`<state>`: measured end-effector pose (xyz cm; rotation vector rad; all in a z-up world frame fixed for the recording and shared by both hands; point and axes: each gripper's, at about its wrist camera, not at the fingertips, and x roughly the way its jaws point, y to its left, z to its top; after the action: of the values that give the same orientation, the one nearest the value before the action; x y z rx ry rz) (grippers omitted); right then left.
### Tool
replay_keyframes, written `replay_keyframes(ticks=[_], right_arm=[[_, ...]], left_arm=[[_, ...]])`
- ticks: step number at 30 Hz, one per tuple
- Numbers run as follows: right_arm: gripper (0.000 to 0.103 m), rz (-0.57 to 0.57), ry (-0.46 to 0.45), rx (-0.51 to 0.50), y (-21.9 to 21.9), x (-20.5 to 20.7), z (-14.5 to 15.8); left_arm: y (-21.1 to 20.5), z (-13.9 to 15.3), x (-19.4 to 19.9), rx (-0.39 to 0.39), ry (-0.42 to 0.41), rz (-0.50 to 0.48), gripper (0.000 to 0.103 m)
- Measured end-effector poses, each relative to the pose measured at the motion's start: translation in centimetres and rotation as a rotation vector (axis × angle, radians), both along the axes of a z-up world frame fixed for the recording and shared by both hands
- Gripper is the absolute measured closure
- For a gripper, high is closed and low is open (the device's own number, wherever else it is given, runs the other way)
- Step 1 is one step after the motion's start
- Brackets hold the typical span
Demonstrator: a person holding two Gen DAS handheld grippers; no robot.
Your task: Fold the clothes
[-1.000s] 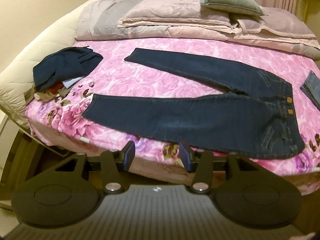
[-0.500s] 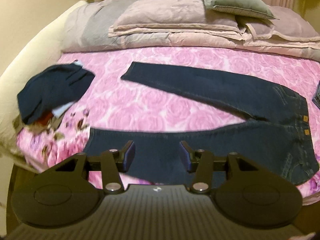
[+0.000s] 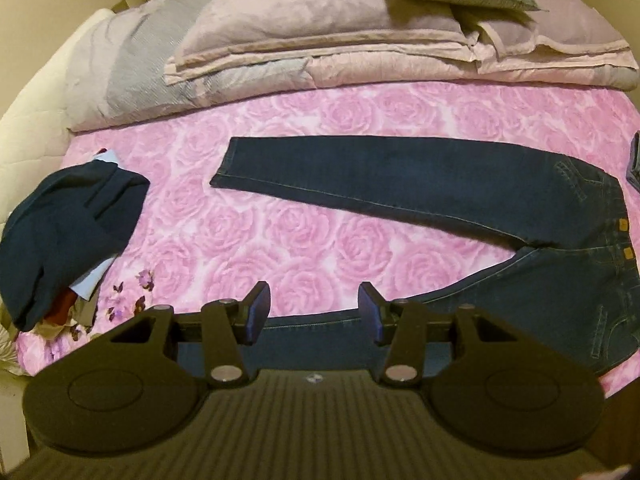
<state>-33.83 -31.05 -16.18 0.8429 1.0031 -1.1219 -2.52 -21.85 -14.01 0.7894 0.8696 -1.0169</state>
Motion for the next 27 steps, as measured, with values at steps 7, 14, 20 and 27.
replay_keyframes(ticks=[7,14,20,27], right_arm=[[0.001,-0.014,0.042,0.018,-1.9,0.7,-1.4],[0.001,-0.055,0.017,-0.045,-4.9,-1.8,-1.9],[0.001,-0.103,-0.055,-0.096,-9.0,-6.4,-3.2],[0.001,-0.003,-0.079,-0.045,-15.5,-9.8,-9.3]], left_arm=[[-1.9,-1.4,0.9,0.022,0.031,-0.018,0.059],[-4.2,-2.5,0.2,-0.016,0.104,-0.070,0.059],[-7.8,-6.1,-2.2,-0.031,0.113,-0.160,0.059],[-13.8,-12.6,-3.8,-0.029,0.158,-0.267,0.059]])
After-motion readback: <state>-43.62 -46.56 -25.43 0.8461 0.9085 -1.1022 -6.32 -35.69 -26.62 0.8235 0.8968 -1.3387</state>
